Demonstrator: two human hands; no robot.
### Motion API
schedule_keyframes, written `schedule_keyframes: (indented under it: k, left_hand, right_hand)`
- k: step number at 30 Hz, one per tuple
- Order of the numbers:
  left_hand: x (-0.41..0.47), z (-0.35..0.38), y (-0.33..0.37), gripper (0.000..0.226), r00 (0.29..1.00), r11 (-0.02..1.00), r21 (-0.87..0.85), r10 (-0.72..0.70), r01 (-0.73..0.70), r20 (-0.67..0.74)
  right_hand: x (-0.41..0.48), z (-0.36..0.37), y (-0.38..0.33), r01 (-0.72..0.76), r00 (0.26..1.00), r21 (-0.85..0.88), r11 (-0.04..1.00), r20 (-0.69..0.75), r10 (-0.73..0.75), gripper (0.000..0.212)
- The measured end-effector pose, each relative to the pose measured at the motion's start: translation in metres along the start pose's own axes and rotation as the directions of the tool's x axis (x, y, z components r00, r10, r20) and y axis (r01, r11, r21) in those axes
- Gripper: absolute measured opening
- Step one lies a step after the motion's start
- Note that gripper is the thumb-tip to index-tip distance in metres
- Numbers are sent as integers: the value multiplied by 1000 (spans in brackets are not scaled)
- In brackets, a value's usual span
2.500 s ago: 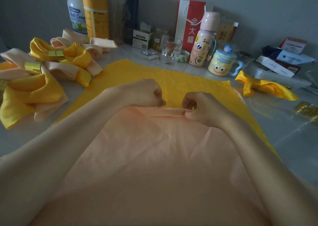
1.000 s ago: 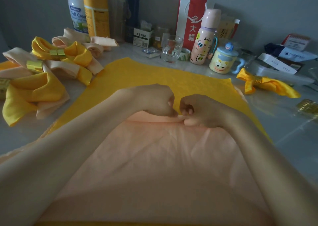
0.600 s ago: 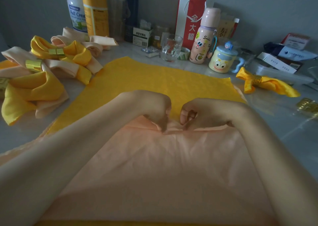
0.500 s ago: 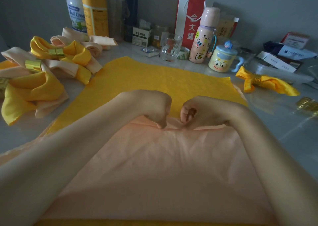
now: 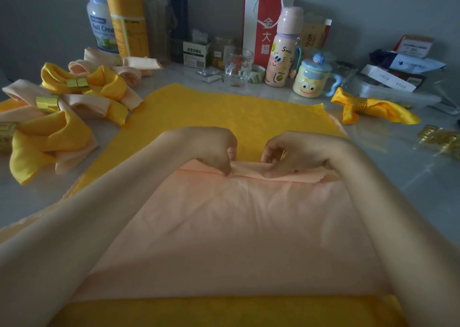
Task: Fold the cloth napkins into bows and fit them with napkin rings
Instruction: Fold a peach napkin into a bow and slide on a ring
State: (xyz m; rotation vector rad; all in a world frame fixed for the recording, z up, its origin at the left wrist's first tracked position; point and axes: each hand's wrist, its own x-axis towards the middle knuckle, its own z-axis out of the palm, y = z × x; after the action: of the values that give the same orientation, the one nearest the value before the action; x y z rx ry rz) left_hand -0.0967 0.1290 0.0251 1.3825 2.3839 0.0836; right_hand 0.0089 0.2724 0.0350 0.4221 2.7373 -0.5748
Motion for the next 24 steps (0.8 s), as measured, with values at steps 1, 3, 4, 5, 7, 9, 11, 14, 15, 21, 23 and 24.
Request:
schedule_keyframes:
  k: [1,3,4,5,7,9,11,14,15,21,23,24]
  left_hand:
    - [-1,-2,-1,31,1000,1000,-20,-3,4,19]
    - [-5,-5,-4,30,999,998,-62,-7,10,40]
    - [-6,-6,-6,28,999,997,-75,-4,7,37]
    - [-6,-7,-7,25,999,997,-75,0,2,32]
    - [-6,-7,-7,18,1000,998,-55,0,2,22]
    - [-8,-6,-4,15,1000,1000,-19,10,-10,9]
    - [-10,-6,2,17,1000,999,30,16,-16,17]
    - [-15,-8,9,26,992,998,69,0,-9,123]
    - [-17,-8,10,30,985,998,67,-9,-3,173]
    - [-15,-3,6,15,959,990,-132,-16,55,281]
    - [-14,-2,5,15,965,992,-117,-13,45,262]
    - [-13,0,5,16,967,994,-103,-17,44,256]
  right_hand:
    - [0,1,-1,-9,1000,-21,1000,-17,8,14]
    - [-2,1,-4,-11,999,-44,999,-42,9,14]
    - [-2,1,-6,-5,999,-59,998,-44,2,12]
    - [-3,0,-8,1,999,-74,997,-45,-5,11]
    - [-4,1,-12,3,999,-120,993,-45,-9,16]
    - [-5,2,-17,-3,1000,-182,983,-30,-3,18]
    - [-5,4,-22,-10,1000,-241,970,12,14,18]
    - [-9,4,-27,-31,990,-284,958,122,68,23]
    - [-11,4,-28,-41,980,-246,968,181,87,25]
    - [-19,1,-30,-23,971,-93,995,236,45,16]
    - [-14,4,-32,0,988,-109,994,154,17,20]
    - [-11,7,-34,9,991,-109,994,133,6,19]
